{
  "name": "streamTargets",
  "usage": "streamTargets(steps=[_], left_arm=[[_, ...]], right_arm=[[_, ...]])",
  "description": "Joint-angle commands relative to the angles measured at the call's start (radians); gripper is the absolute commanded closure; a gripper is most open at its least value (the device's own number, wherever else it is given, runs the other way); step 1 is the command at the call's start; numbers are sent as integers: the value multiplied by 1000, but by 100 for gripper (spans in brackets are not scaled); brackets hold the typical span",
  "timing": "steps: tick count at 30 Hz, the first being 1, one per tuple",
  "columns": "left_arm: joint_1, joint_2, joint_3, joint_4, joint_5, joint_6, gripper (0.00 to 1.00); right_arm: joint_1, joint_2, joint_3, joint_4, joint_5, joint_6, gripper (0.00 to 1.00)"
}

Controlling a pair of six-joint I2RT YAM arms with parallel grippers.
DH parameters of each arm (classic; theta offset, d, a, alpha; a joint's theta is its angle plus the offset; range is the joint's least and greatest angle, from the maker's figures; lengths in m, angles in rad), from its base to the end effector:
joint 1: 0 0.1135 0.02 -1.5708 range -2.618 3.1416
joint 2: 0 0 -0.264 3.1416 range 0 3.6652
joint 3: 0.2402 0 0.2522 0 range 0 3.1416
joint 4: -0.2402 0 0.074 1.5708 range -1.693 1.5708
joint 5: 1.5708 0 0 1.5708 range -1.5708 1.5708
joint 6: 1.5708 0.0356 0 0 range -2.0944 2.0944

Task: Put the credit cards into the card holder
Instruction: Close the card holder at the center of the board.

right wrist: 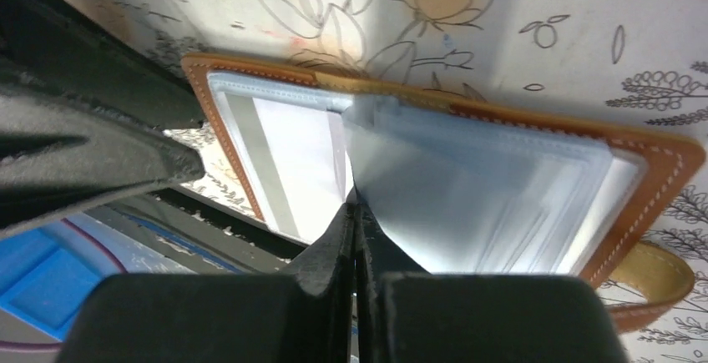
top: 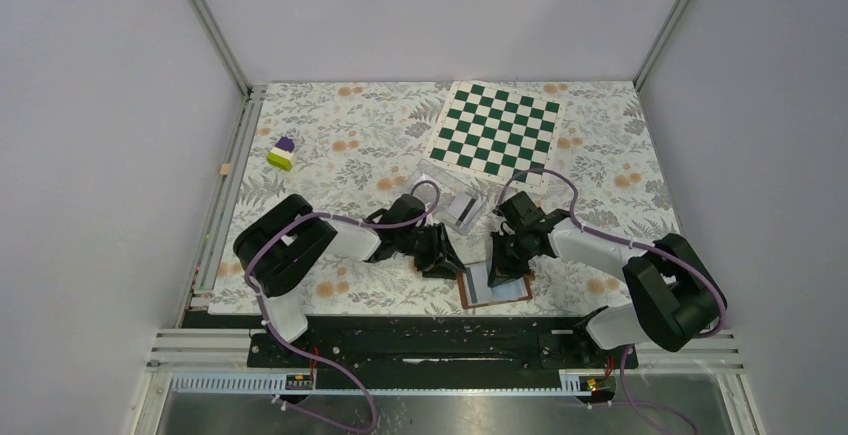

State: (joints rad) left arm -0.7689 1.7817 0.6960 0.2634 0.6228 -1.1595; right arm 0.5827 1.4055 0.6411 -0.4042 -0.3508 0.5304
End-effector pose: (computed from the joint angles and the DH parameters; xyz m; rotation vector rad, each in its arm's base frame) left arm 0.2102 -0.2323 0.1075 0.1906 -2.7366 1.3776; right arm 0.1911 0.1406 0.1488 -0.1800 2.8877 0.7465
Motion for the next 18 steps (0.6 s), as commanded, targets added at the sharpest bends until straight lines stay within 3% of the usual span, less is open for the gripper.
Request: streamTargets(steps=[1,15,18], left_arm=[[-32,37,27,84,-24,-25,60],[-61,28,6,440,88,-116,66],[-84,65,38,407,99,-97,67]], right_arm=[[6,45,6,-16,39,-30,100],[6,75,13,41,-55,-23,100],[6,74,17,40,-61,-20,100]])
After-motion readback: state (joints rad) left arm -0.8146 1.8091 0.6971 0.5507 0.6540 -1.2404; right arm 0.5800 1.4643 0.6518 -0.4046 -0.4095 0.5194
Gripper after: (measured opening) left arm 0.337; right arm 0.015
